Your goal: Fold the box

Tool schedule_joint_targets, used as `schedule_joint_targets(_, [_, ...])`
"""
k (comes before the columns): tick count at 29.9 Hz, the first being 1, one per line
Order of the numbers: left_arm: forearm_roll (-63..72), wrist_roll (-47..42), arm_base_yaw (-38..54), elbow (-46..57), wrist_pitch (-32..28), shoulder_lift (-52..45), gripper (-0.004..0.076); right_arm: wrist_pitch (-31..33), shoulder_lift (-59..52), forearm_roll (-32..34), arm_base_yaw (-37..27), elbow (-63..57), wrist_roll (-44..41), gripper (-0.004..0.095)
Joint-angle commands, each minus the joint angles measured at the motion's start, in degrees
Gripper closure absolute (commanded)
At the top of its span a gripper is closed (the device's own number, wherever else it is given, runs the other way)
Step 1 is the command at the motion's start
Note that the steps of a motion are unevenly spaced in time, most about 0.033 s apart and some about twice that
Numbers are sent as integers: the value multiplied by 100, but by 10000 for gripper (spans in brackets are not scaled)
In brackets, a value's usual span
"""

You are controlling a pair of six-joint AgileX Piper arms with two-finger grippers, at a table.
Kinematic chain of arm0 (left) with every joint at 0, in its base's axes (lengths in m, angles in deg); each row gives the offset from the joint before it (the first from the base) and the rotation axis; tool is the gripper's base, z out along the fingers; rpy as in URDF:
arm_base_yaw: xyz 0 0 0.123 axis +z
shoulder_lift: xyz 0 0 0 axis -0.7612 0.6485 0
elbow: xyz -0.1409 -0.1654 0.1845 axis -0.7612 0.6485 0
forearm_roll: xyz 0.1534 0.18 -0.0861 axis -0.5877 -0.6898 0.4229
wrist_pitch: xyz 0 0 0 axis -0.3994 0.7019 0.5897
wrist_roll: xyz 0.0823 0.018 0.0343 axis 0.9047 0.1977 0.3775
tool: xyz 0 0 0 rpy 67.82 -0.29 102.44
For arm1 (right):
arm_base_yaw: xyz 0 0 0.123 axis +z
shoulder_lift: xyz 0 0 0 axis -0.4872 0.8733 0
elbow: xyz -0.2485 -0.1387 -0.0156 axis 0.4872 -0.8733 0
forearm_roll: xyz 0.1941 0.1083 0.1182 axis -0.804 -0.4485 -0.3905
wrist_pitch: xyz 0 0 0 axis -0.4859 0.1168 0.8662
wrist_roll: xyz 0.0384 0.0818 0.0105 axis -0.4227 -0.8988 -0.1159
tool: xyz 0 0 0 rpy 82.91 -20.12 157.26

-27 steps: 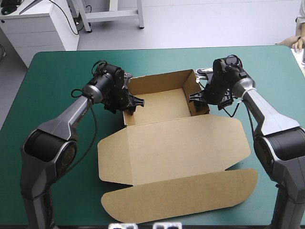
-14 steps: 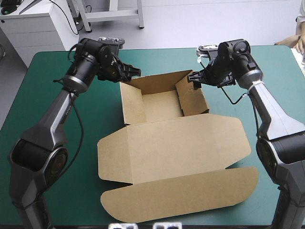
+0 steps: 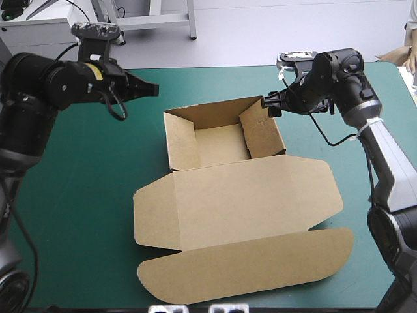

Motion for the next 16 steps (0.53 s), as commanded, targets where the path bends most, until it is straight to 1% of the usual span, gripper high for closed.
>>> schedule_joint_targets(1, [141, 57, -18, 886, 258, -932, 732, 28, -295, -17, -23, -161, 142, 140])
schedule_joint_targets(3, [89, 57, -18, 1567, 156, -1442, 732, -33, -295, -8, -23, -356, 206, 140])
schedule_joint_targets(8, [-104, -4, -18, 3319, -359, -2693, 732, -490, -271, -8, -23, -794, 328, 141])
schedule_joint_targets(13, [-102, -4, -18, 4777, -976, -3947, 732, -545, -11, -36, -23, -864, 445, 141])
schedule_joint_targets(16, [-102, -4, -18, 5515, -1414, -4699, 732, -534, 199, -268, -23, -864, 568, 141])
